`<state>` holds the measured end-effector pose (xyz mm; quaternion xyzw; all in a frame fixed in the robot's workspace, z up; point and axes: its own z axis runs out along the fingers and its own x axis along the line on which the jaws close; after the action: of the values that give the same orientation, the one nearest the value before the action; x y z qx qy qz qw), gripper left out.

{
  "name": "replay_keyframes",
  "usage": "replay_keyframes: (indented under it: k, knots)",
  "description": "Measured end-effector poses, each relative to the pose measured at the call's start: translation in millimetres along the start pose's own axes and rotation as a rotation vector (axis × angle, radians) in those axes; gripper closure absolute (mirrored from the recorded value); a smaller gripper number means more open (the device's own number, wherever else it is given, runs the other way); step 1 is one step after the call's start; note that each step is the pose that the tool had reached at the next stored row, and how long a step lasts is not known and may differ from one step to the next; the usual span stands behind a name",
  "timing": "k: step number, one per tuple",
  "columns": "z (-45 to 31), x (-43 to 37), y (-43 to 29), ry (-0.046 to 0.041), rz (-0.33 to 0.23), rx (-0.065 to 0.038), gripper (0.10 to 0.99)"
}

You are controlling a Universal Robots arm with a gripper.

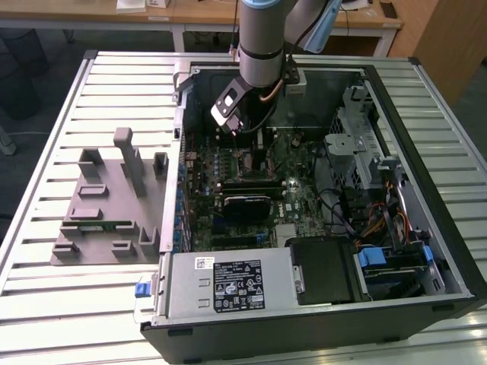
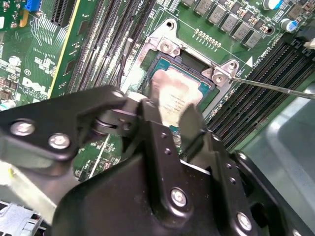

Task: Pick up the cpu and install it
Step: 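Place the cpu into insertion slot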

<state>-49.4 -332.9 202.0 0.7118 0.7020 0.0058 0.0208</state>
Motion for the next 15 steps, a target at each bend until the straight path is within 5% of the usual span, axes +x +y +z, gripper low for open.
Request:
replay_keyframes:
  k: [8, 15]
  knots:
    - [-0.4, 0.0, 0.0, -0.0001, 0.000, 0.000, 0.957]
    - [-0.7, 0.0, 0.0, 0.0000, 0.000, 0.000, 0.980]
